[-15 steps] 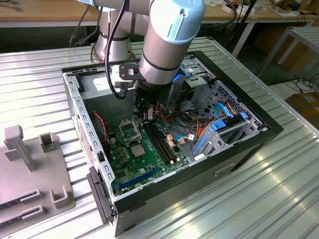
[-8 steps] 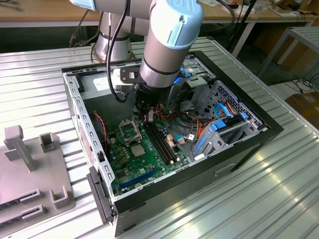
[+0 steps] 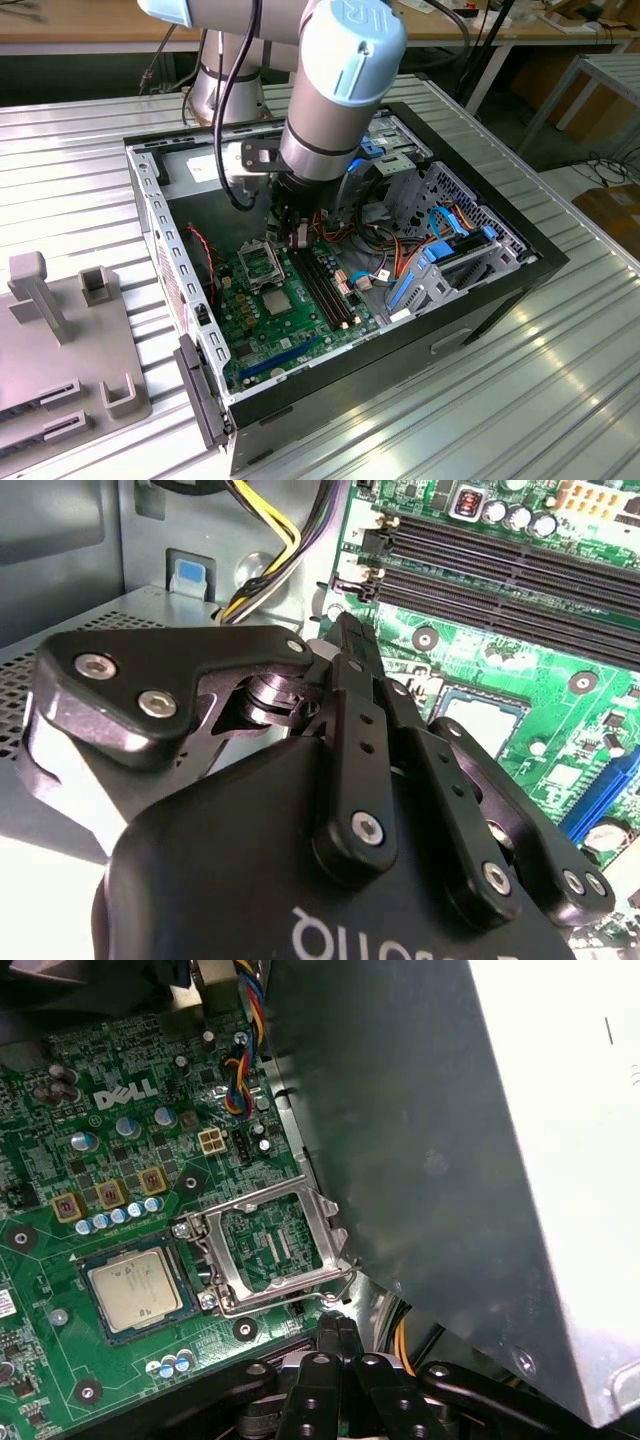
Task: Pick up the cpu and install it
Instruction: 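Close the cpu cover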
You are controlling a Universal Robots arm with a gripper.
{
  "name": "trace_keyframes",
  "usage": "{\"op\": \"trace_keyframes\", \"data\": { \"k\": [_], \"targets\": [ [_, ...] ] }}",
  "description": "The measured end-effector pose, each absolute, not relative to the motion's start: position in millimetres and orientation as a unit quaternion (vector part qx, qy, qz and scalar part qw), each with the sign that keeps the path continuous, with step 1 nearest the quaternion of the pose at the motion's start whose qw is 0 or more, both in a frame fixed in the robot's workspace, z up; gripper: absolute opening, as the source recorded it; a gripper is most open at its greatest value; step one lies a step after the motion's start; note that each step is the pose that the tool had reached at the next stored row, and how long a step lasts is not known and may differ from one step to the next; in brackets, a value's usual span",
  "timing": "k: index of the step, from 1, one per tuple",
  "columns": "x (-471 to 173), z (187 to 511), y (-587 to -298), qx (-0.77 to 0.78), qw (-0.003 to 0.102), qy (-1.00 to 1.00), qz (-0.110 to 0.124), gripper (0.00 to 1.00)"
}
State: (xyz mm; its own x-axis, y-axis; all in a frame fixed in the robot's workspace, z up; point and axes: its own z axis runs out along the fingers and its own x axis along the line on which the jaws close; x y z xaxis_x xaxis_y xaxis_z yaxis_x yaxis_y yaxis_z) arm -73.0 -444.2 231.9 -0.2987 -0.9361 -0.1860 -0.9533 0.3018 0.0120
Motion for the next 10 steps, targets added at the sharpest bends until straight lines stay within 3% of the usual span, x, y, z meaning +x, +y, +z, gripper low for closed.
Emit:
{"op": "trace_keyframes", "data": {
  "k": [7,10],
  "targets": [
    [-72.5,226.4,-444.6,-0.587,0.080,0.803,0.067,0.11],
    [-73.0,225.9,-445.0,-0.587,0.089,0.802,0.065,0.11]
  ]
}}
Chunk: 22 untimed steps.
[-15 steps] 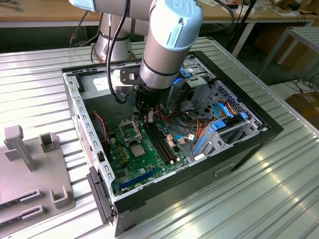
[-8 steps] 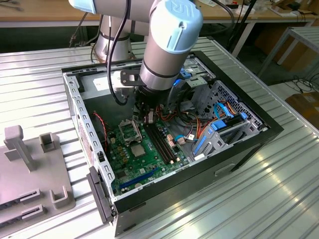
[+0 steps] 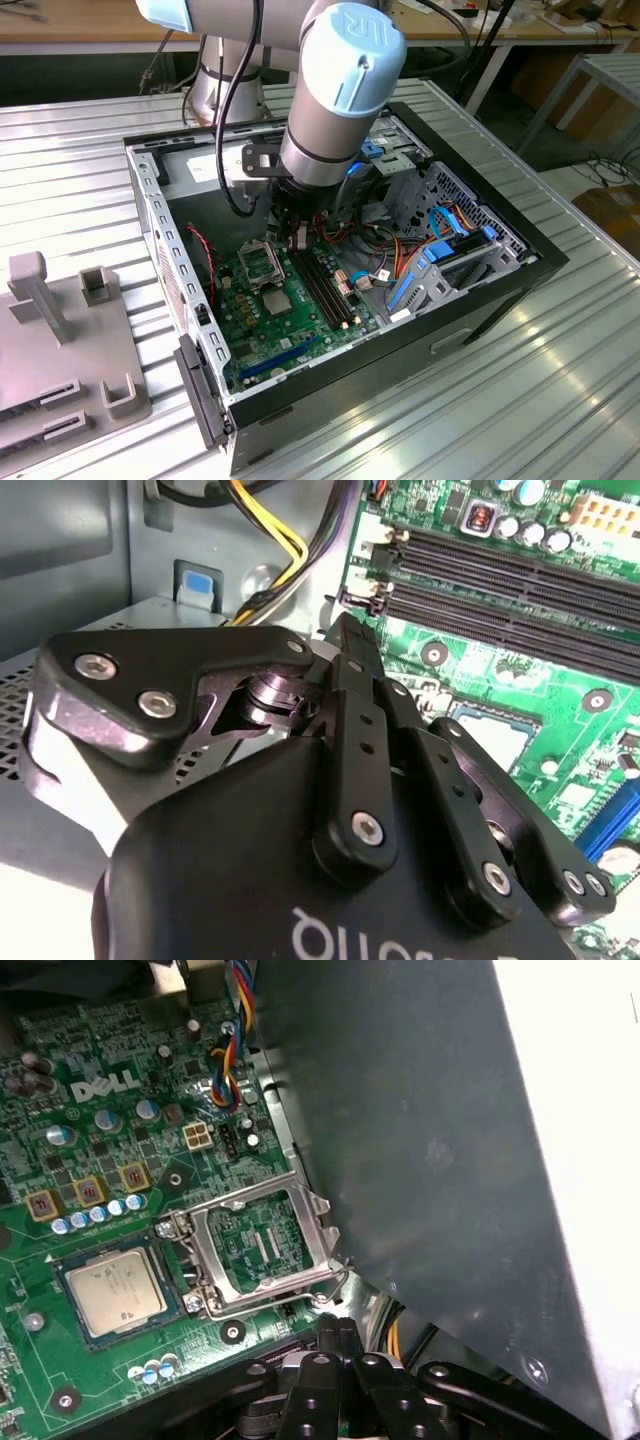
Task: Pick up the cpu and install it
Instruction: 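Close the cpu cover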
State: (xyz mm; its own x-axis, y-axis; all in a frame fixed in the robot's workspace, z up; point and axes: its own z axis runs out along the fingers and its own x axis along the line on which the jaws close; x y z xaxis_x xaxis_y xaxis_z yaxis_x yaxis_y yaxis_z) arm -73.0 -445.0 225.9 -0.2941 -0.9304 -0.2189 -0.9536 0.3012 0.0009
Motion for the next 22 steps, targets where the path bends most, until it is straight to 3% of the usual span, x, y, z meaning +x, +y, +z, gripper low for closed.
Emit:
{"op": "trace_keyframes", "data": {
  "k": [6,22],
  "targets": [
    [-75,220,-449,-0.586,0.103,0.800,0.076,0.11],
    [-75,211,-445,-0.586,0.106,0.800,0.079,0.11]
  ]
}}
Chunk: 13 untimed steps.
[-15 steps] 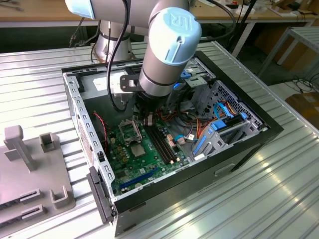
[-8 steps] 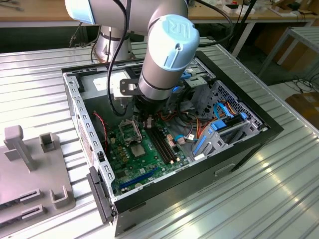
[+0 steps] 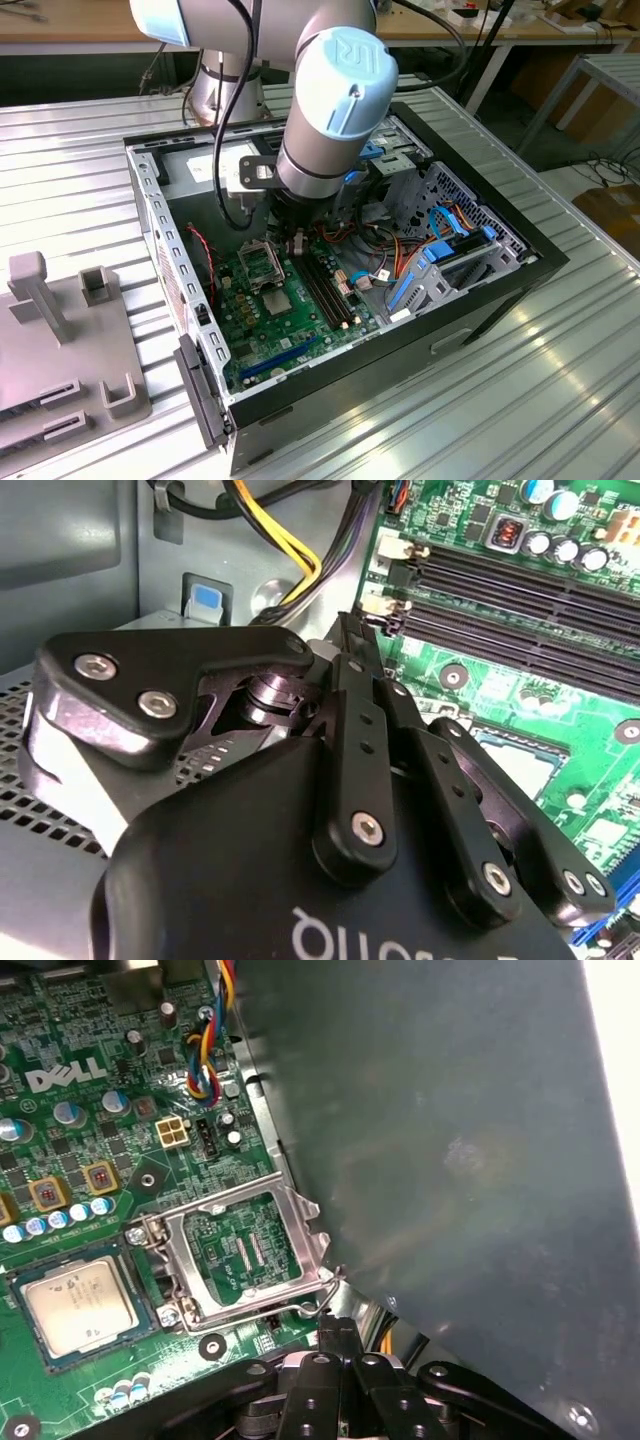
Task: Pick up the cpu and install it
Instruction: 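Close the cpu cover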
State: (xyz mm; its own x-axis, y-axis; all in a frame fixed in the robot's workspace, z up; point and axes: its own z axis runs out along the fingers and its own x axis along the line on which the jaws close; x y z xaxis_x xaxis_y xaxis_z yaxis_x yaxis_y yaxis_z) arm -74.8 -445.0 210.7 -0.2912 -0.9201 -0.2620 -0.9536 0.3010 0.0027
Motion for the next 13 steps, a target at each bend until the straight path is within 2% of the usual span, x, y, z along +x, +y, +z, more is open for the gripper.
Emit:
{"op": "trace_keyframes", "data": {
  "k": [13],
  "targets": [
    [-79.9,207.8,-444.7,-0.585,0.109,0.799,0.084,0.11]
  ]
}}
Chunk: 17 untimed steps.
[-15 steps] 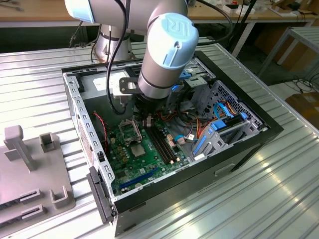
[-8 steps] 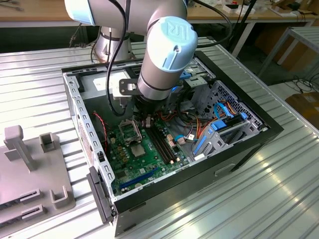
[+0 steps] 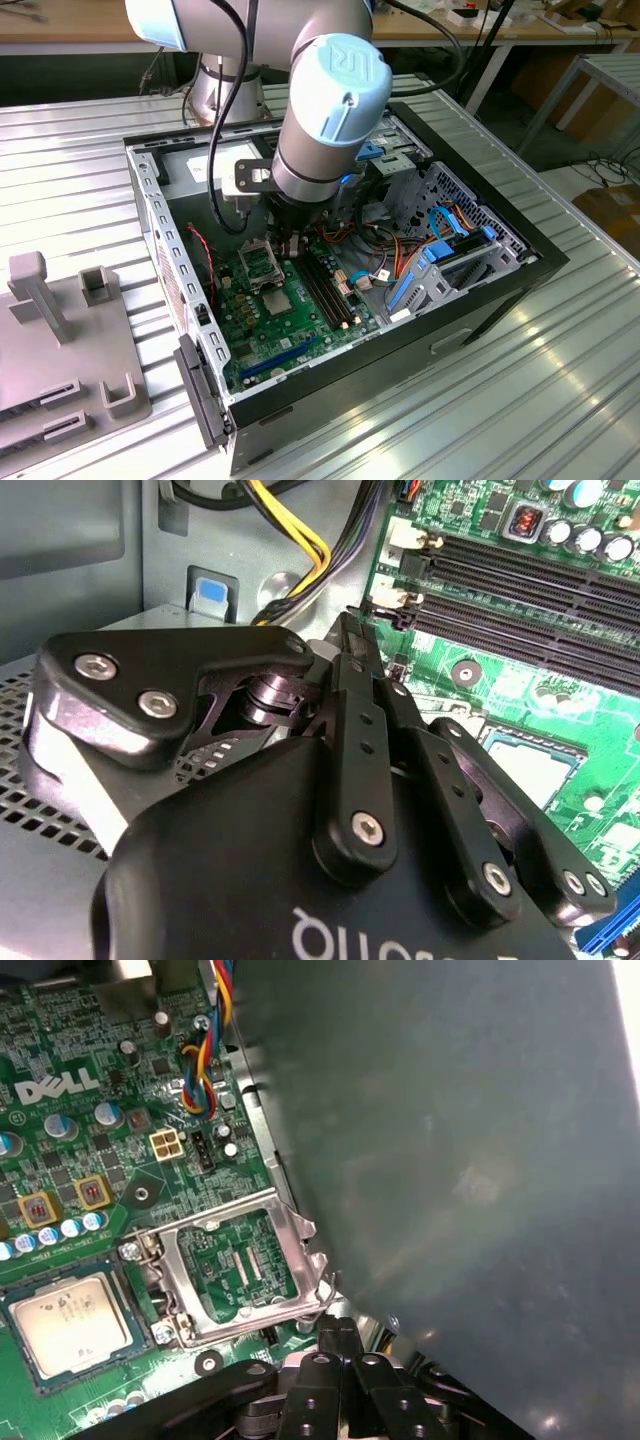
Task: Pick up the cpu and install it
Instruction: 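Close the cpu cover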
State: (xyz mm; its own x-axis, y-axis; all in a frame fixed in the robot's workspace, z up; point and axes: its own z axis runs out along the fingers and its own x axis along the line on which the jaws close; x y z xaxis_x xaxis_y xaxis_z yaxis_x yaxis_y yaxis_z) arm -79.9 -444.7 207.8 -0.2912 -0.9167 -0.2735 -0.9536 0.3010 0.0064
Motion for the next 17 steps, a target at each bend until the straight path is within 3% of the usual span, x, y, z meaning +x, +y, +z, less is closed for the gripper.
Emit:
{"op": "trace_keyframes", "data": {
  "k": [17],
  "targets": [
    [-80.2,215.7,-444.8,-0.586,0.101,0.800,0.080,0.11]
  ]
}}
